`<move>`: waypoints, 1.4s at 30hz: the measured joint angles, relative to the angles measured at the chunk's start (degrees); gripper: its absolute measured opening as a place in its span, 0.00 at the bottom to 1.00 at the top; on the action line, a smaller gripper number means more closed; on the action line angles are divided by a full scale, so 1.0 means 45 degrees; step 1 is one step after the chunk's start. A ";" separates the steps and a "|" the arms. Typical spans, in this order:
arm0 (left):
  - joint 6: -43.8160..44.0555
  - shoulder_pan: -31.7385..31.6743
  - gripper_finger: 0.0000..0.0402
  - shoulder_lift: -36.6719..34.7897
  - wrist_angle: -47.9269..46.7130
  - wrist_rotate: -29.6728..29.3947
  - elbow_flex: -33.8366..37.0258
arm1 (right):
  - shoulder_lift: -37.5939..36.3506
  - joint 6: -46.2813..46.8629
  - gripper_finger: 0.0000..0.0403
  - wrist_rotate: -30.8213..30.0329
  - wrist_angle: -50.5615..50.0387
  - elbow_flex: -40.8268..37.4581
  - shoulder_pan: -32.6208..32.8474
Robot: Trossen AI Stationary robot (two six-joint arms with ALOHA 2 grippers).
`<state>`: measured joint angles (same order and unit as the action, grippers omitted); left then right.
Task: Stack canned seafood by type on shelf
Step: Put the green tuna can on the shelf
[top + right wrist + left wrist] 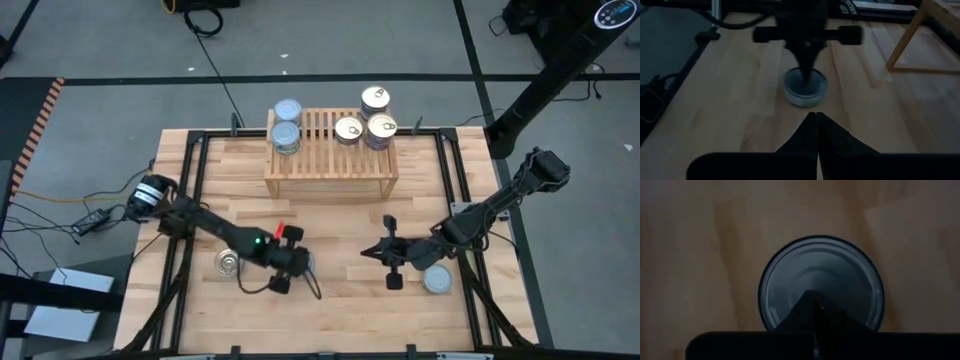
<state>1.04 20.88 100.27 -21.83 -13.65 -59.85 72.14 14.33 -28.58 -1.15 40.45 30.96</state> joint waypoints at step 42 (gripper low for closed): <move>0.4853 -0.2728 0.16 -0.0107 -0.1572 0.1455 -0.0327 | 0.0000 0.0455 0.02 -0.0132 0.0276 -0.0330 0.0334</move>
<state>22.87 8.60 99.79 -28.90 -7.11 -61.32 72.14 16.38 -29.17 0.10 38.96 32.47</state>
